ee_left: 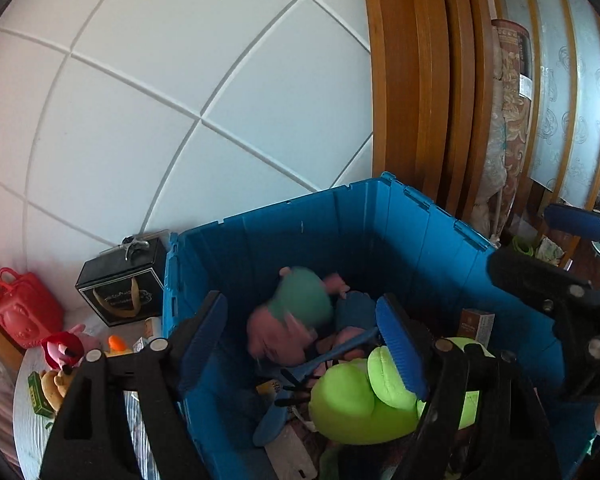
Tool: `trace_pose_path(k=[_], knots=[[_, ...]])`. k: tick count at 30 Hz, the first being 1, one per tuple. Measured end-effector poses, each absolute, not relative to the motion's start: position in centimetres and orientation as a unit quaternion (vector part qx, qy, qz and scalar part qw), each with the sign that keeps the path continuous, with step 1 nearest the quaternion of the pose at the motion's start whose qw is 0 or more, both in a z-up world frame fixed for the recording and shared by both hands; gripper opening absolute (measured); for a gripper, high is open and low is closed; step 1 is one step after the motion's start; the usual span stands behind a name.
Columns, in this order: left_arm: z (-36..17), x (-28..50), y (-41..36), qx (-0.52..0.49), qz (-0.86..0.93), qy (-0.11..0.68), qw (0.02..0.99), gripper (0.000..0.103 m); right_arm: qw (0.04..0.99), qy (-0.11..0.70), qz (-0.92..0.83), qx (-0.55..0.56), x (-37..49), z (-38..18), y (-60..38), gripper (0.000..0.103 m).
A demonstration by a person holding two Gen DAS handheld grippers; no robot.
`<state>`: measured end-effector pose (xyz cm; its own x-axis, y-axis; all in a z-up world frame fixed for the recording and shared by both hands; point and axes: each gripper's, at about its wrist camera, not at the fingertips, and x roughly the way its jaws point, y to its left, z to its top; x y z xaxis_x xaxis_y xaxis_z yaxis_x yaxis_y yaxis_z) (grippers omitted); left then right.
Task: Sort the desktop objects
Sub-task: 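Carry the pig plush over the crate and open both tools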
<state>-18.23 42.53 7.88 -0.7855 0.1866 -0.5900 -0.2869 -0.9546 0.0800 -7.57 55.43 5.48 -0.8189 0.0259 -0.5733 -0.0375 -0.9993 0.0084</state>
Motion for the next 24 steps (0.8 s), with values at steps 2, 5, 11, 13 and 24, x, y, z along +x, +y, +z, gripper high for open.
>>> trace_pose_path(k=[2, 5, 11, 13, 24], knots=[[8.2, -17.9, 42.0, -0.305, 0.941, 0.074, 0.125, 0.078, 0.024, 0.002, 0.955, -0.296, -6.7, 5.6, 55.4, 0.101], [8.2, -16.9, 40.9, -0.316, 0.939, 0.059, 0.126, 0.078, 0.038, -0.01, 0.956, -0.29, -5.3, 5.8, 54.9, 0.103], [8.5, -13.5, 39.2, -0.306, 0.943, 0.039, 0.12, 0.078, 0.057, -0.018, 0.959, -0.277, -2.5, 6.2, 53.5, 0.103], [8.5, -12.2, 38.8, -0.304, 0.945, 0.041, 0.113, 0.078, 0.063, -0.019, 0.958, -0.278, -1.8, 6.1, 53.1, 0.103], [8.5, -6.0, 37.7, -0.307, 0.947, 0.044, 0.087, 0.078, 0.061, 0.016, 0.96, -0.272, 2.8, 5.2, 52.1, 0.103]])
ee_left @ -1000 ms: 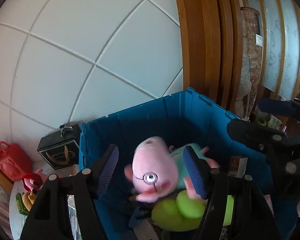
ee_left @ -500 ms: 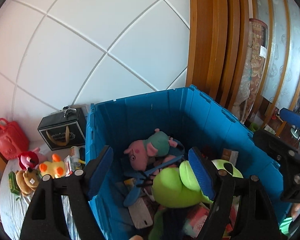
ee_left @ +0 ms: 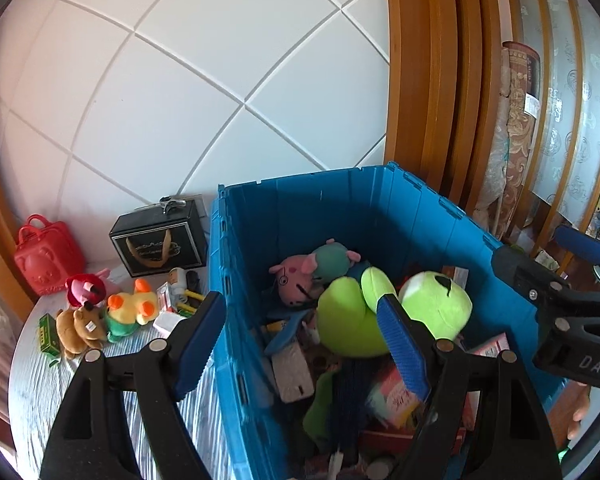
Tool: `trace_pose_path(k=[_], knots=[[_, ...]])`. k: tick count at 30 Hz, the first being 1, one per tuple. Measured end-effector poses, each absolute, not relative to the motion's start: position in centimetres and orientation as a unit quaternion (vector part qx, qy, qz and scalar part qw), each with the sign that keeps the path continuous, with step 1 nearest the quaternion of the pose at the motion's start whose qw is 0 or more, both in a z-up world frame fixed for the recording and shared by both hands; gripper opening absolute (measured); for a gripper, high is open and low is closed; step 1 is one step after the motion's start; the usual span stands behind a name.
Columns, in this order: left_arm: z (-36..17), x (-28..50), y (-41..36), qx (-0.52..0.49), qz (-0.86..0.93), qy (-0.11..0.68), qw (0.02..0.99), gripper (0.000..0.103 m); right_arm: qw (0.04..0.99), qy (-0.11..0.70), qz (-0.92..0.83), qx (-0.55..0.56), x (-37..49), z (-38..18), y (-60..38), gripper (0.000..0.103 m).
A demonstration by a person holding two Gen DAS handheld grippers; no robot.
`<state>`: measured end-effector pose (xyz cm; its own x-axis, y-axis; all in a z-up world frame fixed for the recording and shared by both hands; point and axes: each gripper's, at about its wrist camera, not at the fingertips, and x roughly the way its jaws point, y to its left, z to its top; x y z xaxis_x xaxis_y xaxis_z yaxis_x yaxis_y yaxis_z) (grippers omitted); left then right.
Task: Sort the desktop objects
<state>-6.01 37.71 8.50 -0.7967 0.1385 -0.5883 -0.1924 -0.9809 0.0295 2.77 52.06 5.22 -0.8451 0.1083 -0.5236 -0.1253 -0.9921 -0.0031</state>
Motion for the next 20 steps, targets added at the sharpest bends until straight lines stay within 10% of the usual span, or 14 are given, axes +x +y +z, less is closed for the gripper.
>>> trace_pose_path(k=[20], knots=[[6.7, -1.1, 35.7, -0.292, 0.954, 0.009, 0.069, 0.078, 0.076, 0.01, 0.959, -0.271, 7.1, 2.7, 50.7, 0.103]])
